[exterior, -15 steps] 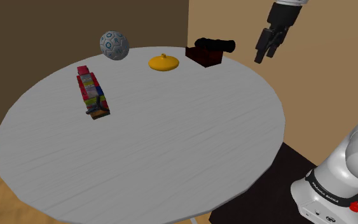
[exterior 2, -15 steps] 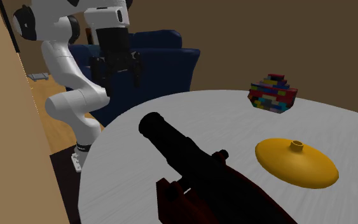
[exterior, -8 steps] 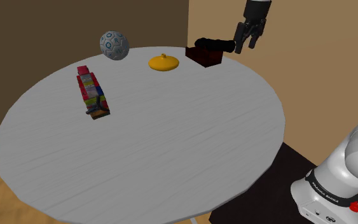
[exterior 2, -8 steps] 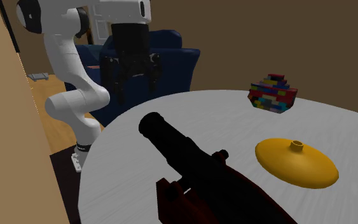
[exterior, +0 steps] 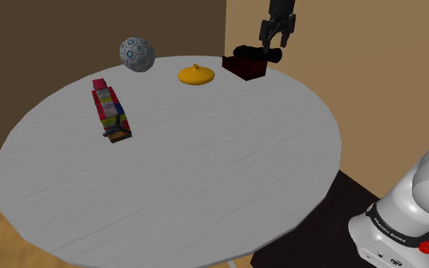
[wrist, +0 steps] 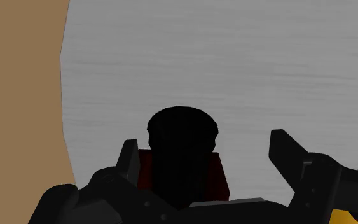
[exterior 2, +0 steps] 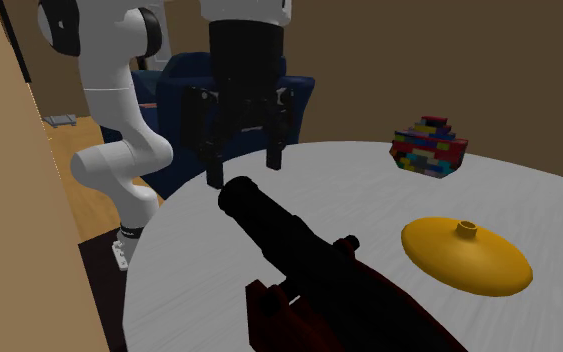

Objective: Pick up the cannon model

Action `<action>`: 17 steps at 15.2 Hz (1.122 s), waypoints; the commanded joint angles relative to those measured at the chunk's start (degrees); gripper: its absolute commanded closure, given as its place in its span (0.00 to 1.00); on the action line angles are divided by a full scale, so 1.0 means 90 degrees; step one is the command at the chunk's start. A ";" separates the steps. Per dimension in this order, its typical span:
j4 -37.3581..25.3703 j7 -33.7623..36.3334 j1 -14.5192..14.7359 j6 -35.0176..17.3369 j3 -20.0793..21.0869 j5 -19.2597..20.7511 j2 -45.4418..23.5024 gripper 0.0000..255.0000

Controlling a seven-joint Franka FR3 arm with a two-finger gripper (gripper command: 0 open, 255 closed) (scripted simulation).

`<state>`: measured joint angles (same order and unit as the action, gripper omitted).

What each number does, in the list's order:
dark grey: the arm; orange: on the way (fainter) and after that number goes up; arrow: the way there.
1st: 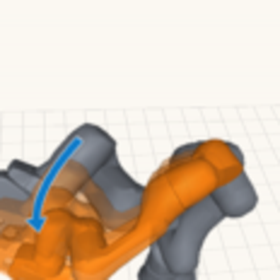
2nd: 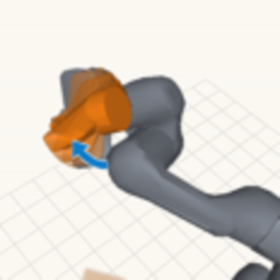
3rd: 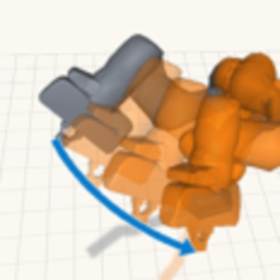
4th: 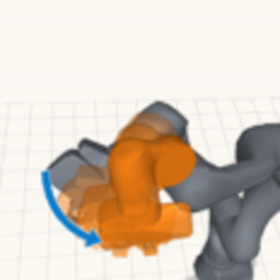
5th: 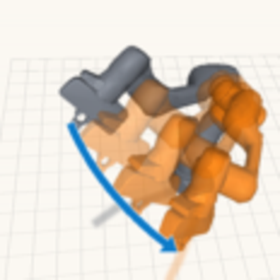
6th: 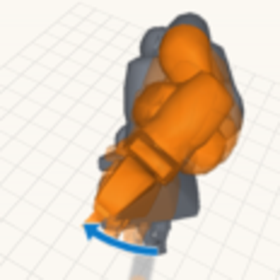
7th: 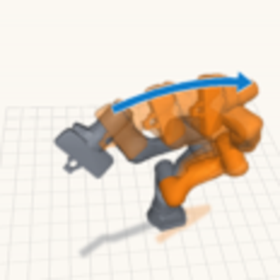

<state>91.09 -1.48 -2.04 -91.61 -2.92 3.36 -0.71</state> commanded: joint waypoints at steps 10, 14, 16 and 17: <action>-0.1249 0.0075 -0.0073 -0.0013 -0.0076 0.0144 -0.1368 0.00; -0.1072 0.0091 -0.0070 -0.0161 -0.0074 0.0147 -0.1341 1.00; -0.1077 0.0091 -0.0070 -0.0161 -0.0074 0.0147 -0.1346 1.00; -0.1080 0.0091 -0.0070 -0.0160 -0.0074 0.0146 -0.1347 1.00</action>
<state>81.32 -0.67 -2.68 -92.98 -3.58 4.67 -12.78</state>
